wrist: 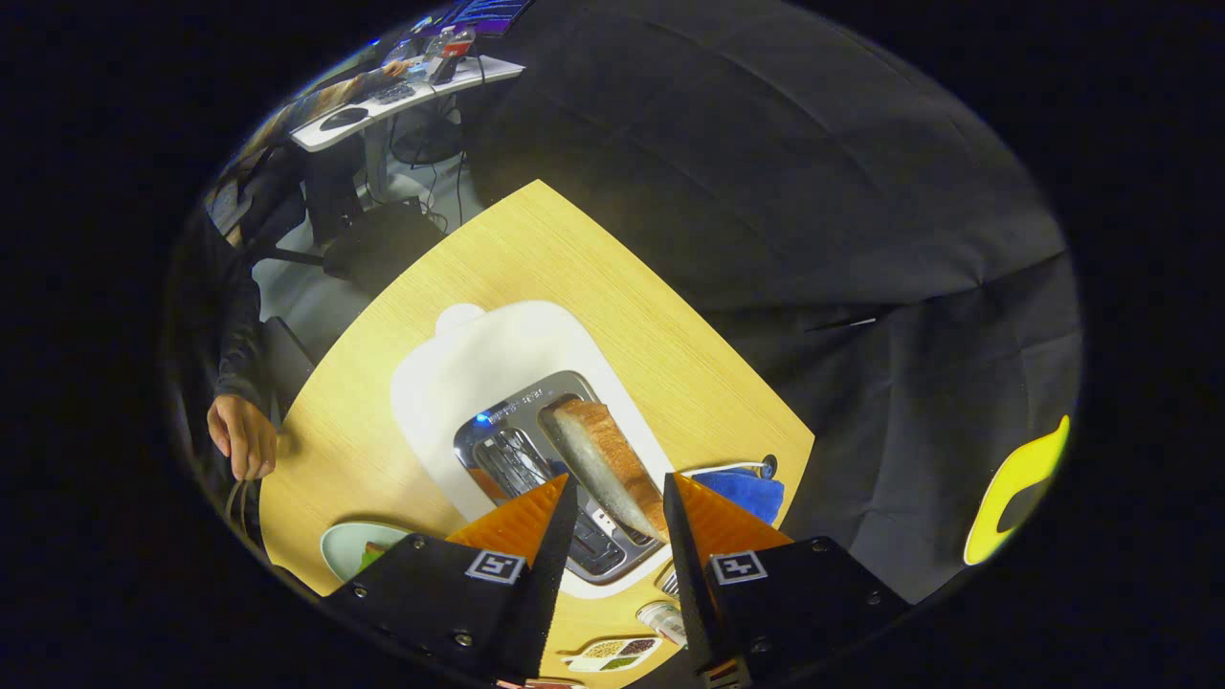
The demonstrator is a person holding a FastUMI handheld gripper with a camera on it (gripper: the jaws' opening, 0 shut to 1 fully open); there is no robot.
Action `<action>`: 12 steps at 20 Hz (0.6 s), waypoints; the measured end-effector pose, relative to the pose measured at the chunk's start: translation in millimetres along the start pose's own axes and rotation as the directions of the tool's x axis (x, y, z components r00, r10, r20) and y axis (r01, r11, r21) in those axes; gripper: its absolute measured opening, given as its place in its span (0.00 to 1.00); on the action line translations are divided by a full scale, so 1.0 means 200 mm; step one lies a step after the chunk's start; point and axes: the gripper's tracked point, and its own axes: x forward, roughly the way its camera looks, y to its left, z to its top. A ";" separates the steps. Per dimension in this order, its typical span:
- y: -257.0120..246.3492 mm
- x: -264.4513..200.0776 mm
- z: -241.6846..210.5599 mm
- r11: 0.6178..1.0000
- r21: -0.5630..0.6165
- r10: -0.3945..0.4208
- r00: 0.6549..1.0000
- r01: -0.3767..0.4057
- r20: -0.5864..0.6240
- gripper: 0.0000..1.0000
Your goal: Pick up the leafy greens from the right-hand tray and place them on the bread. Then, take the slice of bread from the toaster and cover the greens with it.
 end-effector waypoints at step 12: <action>0.04 0.02 0.02 0.995 -0.033 0.087 0.994 -0.090 -0.072 0.06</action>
